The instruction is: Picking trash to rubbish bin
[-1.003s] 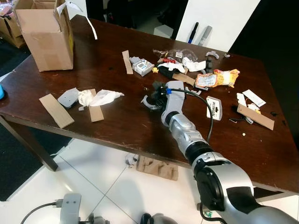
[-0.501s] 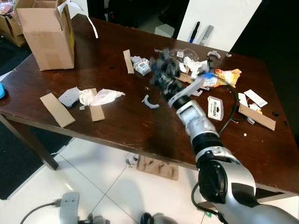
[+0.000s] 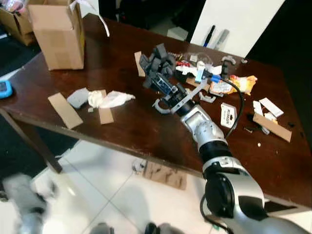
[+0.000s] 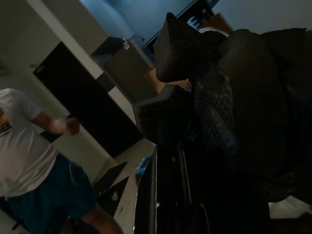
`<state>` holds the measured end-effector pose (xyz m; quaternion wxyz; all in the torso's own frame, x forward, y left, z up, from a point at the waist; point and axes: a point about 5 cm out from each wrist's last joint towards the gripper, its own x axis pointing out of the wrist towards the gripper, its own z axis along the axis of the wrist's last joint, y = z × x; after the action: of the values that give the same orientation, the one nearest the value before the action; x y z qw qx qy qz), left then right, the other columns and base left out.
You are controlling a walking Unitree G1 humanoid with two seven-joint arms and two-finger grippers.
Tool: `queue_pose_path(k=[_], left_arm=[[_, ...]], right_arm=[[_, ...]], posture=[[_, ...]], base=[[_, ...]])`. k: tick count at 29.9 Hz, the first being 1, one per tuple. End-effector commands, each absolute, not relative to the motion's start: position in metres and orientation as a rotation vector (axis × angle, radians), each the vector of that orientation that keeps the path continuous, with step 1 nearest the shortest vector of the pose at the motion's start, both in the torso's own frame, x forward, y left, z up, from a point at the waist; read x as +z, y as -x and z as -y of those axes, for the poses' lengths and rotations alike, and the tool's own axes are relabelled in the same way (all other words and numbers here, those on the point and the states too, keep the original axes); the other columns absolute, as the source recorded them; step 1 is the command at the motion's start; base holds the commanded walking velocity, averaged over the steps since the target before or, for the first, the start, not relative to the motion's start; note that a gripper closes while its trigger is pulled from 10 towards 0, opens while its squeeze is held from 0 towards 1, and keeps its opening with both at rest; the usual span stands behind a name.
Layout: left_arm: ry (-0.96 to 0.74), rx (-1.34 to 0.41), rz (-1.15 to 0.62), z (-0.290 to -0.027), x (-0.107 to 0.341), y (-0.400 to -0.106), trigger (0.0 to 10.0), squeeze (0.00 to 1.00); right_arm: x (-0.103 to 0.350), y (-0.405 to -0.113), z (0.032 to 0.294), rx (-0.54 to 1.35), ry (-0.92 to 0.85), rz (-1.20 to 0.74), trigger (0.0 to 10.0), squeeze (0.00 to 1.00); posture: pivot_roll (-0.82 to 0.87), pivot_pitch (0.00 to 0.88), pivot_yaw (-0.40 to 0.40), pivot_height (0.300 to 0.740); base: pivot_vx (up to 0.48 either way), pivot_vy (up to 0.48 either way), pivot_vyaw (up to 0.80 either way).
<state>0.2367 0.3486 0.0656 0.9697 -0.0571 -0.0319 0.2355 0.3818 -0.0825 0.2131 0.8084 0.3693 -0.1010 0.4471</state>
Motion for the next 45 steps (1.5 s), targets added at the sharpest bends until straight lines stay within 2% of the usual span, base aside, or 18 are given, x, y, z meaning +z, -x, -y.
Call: queue_pose_path(k=[1,3,4,5,6,7,10,12,16,19,24,31,40,45], left_arm=[[0.136,0.461,0.064,-0.345,0.061,-0.232,10.0,0.0],[0.118,0.348,0.272,-0.345,0.114,-0.25,10.0,0.0],[0.118,0.348,0.272,-0.345,0.114,-0.25,10.0,0.0],[0.115,0.271,0.365,-0.338,0.139,-0.258,10.0,0.0],[0.115,0.271,0.365,-0.338,0.139,-0.258,10.0,0.0],[0.102,0.196,0.433,-0.328,0.16,-0.263,10.0,0.0],[0.093,0.124,0.485,-0.315,0.177,-0.267,10.0,0.0],[0.073,0.031,0.53,-0.296,0.195,-0.275,10.0,0.0],[0.08,-0.026,0.524,-0.282,0.2,-0.285,10.0,0.0],[0.097,0.005,0.457,-0.283,0.193,-0.297,10.0,0.0],[0.07,0.144,0.244,-0.295,0.181,-0.322,10.0,0.0],[0.037,0.219,0.128,-0.305,0.193,-0.342,10.0,0.0],[0.063,0.234,0.034,-0.309,0.195,-0.357,10.0,0.0],[0.102,0.165,-0.054,-0.294,0.192,-0.37,10.0,0.0]], right_arm=[[0.208,-0.382,0.087,0.929,-0.79,0.196,10.0,0.0],[0.208,-0.385,0.089,0.889,-0.804,0.176,10.0,0.0],[0.208,-0.385,0.089,0.889,-0.804,0.176,10.0,0.0],[0.208,-0.386,0.09,0.876,-0.807,0.169,10.0,0.0],[0.208,-0.386,0.09,0.876,-0.807,0.169,10.0,0.0],[0.208,-0.387,0.091,0.867,-0.81,0.168,10.0,0.0],[0.207,-0.387,0.092,0.86,-0.808,0.166,10.0,0.0],[0.206,-0.387,0.093,0.84,-0.793,0.164,10.0,0.0],[0.203,-0.388,0.095,0.801,-0.762,0.153,10.0,0.0],[0.203,-0.388,0.097,0.784,-0.742,0.15,10.0,0.0],[0.202,-0.39,0.1,0.751,-0.717,0.137,10.0,0.0],[0.198,-0.388,0.106,0.722,-0.699,0.124,10.0,0.0],[0.191,-0.383,0.113,0.682,-0.69,0.109,10.0,0.0],[0.186,-0.381,0.121,0.626,-0.687,0.102,10.0,0.0]], posture=[[0.29,0.132,-0.134,0.74],[0.29,0.126,-0.133,0.74],[0.29,0.126,-0.133,0.74],[0.29,0.122,-0.13,0.74],[0.29,0.122,-0.13,0.74],[0.29,0.122,-0.13,0.74],[0.29,0.122,-0.127,0.74],[0.28,0.124,-0.123,0.74],[0.28,0.127,-0.122,0.74],[0.28,0.13,-0.12,0.74],[0.26,0.146,-0.122,0.74],[0.22,0.185,-0.117,0.74],[0.19,0.224,-0.103,0.74],[0.16,0.249,-0.086,0.74]], base=[[0.0,0.0,0.0],[0.0,0.0,0.0],[0.0,0.0,0.0],[0.0,0.0,0.0],[0.0,0.0,0.0],[0.0,0.0,0.0],[0.0,0.0,0.0],[0.0,0.0,0.0],[0.0,0.0,0.0],[0.0,0.0,0.0],[0.0,0.0,0.0],[0.0,0.0,0.0],[0.0,0.0,0.0],[0.0,0.0,0.0]])
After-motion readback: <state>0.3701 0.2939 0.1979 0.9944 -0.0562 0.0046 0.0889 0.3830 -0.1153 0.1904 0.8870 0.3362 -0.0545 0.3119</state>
